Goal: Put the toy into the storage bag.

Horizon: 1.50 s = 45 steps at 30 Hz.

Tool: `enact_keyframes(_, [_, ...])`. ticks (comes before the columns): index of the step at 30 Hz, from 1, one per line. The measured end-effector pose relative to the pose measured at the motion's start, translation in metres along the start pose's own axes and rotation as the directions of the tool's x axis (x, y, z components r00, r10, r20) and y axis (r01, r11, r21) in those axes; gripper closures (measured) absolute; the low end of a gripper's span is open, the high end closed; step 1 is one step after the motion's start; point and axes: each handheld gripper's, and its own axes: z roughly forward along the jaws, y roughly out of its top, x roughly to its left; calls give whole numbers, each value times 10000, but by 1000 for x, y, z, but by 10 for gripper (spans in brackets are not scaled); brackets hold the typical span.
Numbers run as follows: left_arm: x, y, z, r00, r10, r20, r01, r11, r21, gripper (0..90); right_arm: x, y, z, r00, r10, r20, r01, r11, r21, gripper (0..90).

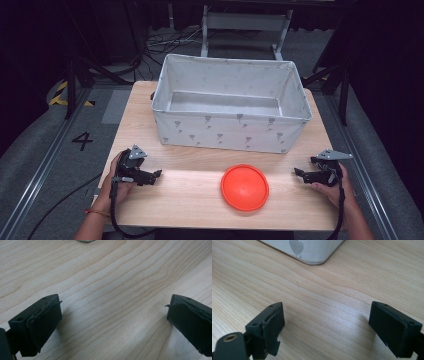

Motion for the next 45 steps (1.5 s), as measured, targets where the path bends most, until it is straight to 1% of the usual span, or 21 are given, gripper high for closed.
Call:
enact_keyframes(1, [2, -2, -2, 9997, 249, 51, -249, 9997, 25, 1, 0, 0, -1, 10000, -28, -20, 29, 10000, 54, 132])
enact_keyframes(4, [3, -6, -5, 9996, 276, 38, -276, 9996, -28, 4, 0, 0, -2, 10000, -10, -70, 11, 9999, 144, 139])
enact_keyframes(7, [3, -10, -9, 9999, 99, -61, -99, 9999, -50, 6, 0, 0, -4, 10000, -2, -93, 5, 9996, 280, 146])
enact_keyframes(10, [3, -12, -11, 9999, 149, -63, -150, 9999, -49, 10, 1, 1, -6, 9996, 23, -295, -12, 9993, 377, 164])
enact_keyframes(12, [4, -12, -11, 9999, 167, -29, -167, 9999, -36, 10, 2, 2, -10, 9982, 132, -592, -118, 9997, 235, 229])
enact_keyframes(13, [4, -12, -11, 9998, 195, -24, -195, 9998, -27, 8, 4, 4, -12, 9979, 46, -641, -37, 9999, 139, 216])
enact_keyframes(16, [5, -12, -11, 9997, 231, 32, -231, 9997, -6, 5, 13, 11, -17, 9950, -5, -999, 2, 10000, -30, 213])
enact_keyframes(17, [6, -12, -11, 9998, 223, -10, -223, 9997, -42, 5, 16, 13, -19, 9939, -134, -1098, 127, 9999, -72, 216])
enact_keyframes(18, [6, -12, -11, 9999, 152, -7, -152, 9999, -16, 5, 26, 20, -21, 9926, -422, -1139, 410, 9991, -128, 236])
enact_keyframes(19, [6, -12, -11, 9999, 161, -17, -161, 9999, -18, 5, 26, 20, -21, 9926, -422, -1139, 410, 9991, -128, 236])
enact_keyframes(22, [6, -12, -11, 9999, 126, -78, -127, 9999, -20, 5, 37, 26, -23, 9893, -654, -1304, 625, 9977, -260, 249])
enact_keyframes(26, [6, -12, -11, 9998, 151, -101, -151, 9999, -32, 5, 56, 34, -21, 9789, -1067, -1744, 1033, 9942, -285, 252])
enact_keyframes(29, [6, -12, -11, 9999, 126, -86, -127, 9999, -35, 5, 75, 42, -21, 9681, -1539, -1978, 1518, 9881, -257, 262])
enact_keyframes(32, [5, -13, -11, 9999, 90, -67, -90, 10000, -22, 5, 91, 47, -21, 9570, -1760, -2306, 1740, 9843, -290, 262])
enact_keyframes(36, [6, -12, -11, 9999, 123, -92, -123, 9999, -34, 5, 111, 54, -17, 9346, -1826, -3052, 1766, 9831, -472, 243])
enact_keyframes(38, [6, -12, -11, 9999, 124, -88, -124, 9999, -33, 5, 123, 57, -9, 9229, -2046, -3260, 2042, 9783, -361, 240])
enact_keyframes(40, [6, -12, -11, 9999, 124, -90, -124, 9999, -33, 5, 132, 59, 1, 9185, -2247, -3254, 2351, 9719, -77, 232])
enact_keyframes(42, [6, -12, -11, 9999, 126, -92, -126, 9999, -34, 5, 140, 59, 12, 9202, -2393, -3098, 2606, 9650, 285, 232])
enact_keyframes(43, [5, -13, -11, 9999, 86, -66, -86, 10000, -26, 5, 142, 59, 15, 9211, -2500, -2984, 2729, 9613, 369, 231])
enact_keyframes(44, [5, -13, -11, 10000, 76, -58, -76, 10000, -18, 5, 145, 58, 18, 9252, -2563, -2799, 2799, 9589, 473, 228])
enact_keyframes(45, [6, -12, -11, 9999, 120, -90, -120, 9999, -33, 5, 147, 56, 20, 9251, -2571, -2793, 2826, 9577, 545, 222])
